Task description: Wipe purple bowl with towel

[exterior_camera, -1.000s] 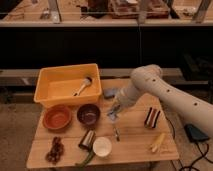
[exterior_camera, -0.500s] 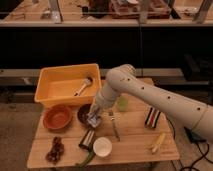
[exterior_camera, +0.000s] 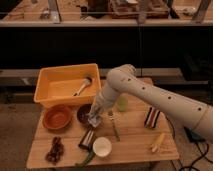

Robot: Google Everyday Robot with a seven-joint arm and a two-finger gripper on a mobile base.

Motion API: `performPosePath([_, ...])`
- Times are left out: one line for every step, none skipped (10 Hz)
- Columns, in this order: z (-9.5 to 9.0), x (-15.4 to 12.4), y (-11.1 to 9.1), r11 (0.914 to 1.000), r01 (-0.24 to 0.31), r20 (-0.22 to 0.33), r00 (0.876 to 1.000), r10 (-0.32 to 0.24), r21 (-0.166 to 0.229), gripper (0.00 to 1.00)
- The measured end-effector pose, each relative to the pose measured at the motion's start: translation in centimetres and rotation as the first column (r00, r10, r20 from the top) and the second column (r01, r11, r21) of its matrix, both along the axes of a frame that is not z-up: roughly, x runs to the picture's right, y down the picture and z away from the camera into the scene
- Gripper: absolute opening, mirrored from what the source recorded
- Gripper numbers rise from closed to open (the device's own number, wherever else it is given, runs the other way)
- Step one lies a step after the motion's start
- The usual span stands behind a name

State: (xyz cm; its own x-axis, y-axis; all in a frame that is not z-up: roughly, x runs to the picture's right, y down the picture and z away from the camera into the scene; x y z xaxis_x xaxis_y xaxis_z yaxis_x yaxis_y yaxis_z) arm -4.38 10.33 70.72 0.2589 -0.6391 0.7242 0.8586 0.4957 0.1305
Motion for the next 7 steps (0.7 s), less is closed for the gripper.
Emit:
performPosePath([0.4, -0.2, 0.0, 0.9999, 0.009, -0.004, 1.000, -0.009, 0.011, 0.00])
performPosePath([1.3, -1.0, 0.0, 0.9996, 0.012, -0.010, 1.000, -0.012, 0.027, 0.00])
performPosePath([2.3, -2.4, 0.0, 0.9988, 0.013, -0.014, 1.000, -0.012, 0.047, 0.00])
performPosePath([3.5, -3.9, -0.1, 0.9978, 0.016, -0.007, 1.000, -0.016, 0.064, 0.00])
performPosePath([4.3, -5.1, -0.2, 0.9971, 0.023, 0.001, 1.000, -0.023, 0.072, 0.00])
performPosePath([5.6, -6.7, -0.3, 0.9964, 0.032, 0.012, 0.999, -0.033, 0.078, 0.00])
performPosePath([6.8, -7.4, 0.0, 0.9965, 0.036, 0.016, 0.999, -0.037, 0.075, 0.00])
